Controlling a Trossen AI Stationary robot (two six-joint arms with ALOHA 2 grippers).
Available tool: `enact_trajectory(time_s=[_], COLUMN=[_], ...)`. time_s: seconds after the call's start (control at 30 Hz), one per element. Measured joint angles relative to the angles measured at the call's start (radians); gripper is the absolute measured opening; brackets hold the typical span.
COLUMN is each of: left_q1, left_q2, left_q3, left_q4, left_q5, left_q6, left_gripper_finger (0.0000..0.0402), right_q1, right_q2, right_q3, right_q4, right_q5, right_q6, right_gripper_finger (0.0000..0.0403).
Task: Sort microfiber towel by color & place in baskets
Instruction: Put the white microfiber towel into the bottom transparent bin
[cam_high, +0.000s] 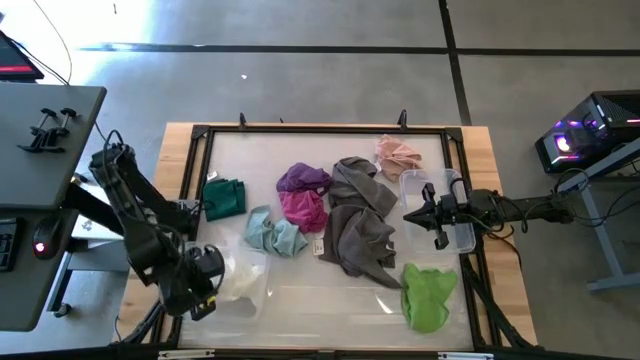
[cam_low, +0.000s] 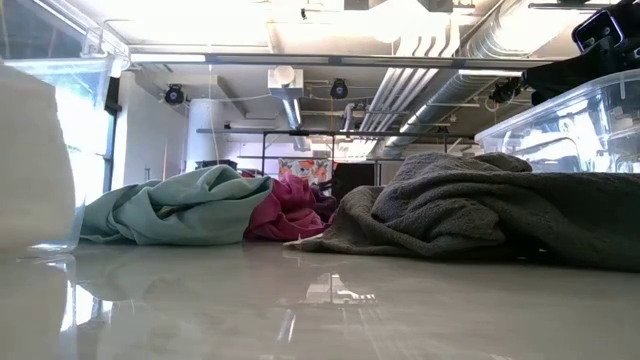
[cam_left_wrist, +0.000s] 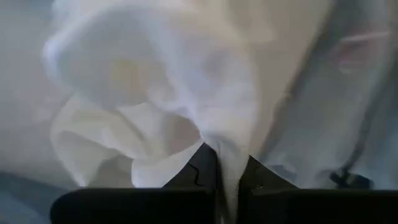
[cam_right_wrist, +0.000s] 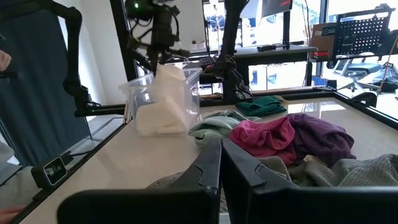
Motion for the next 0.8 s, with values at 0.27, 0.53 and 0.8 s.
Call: enact_trajectory(time_s=[0.27,0.53,0.8], left_q1=[0.082,0.106,0.145], left_q2=[-0.008,-0.075,-0.170], left_q3=[-0.119,-0.131,-0.088], left_q4=[0.023,0.113,0.209], left_q5=[0.079,0.278,0.441], left_q6=[-0.033,-0.043,-0.078], left_gripper_finger=[0.0029,0.0145,0.0176], right_q1=[0.000,0.000,0.000], right_q2=[0.000,0.000,0.000], right_q3=[0.000,0.000,0.000], right_q4=[0.000,0.000,0.000], right_q5=[0.000,0.000,0.000], right_q6=[0.000,0.000,0.000], right_gripper_finger=[0.0000,0.0000,0.0000])
